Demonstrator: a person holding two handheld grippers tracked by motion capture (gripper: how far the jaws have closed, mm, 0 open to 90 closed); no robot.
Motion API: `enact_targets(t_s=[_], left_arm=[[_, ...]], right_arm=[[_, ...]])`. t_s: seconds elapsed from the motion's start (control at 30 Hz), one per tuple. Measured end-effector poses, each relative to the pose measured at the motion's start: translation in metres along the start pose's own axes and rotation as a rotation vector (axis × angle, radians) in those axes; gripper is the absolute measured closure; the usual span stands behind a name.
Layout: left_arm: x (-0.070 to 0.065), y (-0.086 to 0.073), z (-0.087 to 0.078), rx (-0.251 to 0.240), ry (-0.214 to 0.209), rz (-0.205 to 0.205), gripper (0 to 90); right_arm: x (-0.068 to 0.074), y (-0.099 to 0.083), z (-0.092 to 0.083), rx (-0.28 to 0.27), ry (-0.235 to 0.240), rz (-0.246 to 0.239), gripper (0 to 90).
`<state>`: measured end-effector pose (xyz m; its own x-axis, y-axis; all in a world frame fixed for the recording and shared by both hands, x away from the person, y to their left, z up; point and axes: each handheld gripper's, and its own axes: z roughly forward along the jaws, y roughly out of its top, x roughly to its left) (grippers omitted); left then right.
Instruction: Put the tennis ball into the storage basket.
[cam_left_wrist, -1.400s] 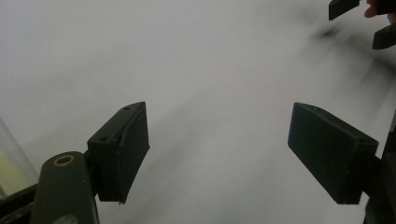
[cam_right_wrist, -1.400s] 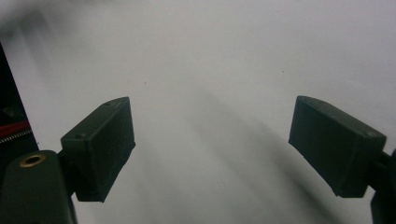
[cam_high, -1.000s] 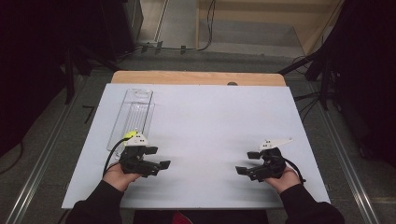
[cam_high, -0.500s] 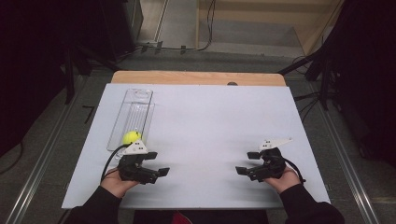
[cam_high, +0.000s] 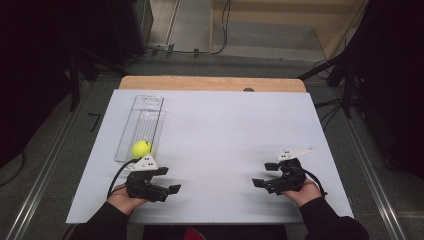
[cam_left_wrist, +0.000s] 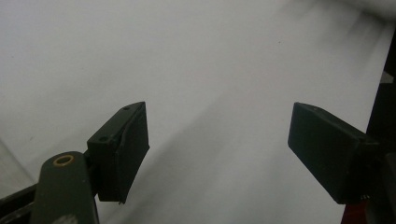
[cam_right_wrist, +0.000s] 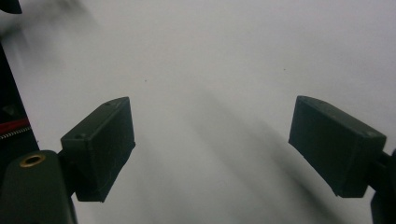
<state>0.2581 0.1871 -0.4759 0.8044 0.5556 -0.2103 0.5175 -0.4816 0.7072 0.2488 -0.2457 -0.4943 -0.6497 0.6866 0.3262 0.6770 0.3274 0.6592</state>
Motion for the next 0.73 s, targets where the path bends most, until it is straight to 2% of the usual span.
enact_targets(t_s=[0.2,0.73], left_arm=[[0.0016,-0.0010,-0.0009,-0.001,0.004,-0.009,21.3],[0.0016,-0.0014,0.0000,0.009,-0.008,0.001,21.2]], right_arm=[[-0.0001,-0.0001,0.0001,0.000,0.000,-0.001,12.4],[-0.0001,-0.0001,0.0001,-0.004,-0.001,-0.008,12.4]])
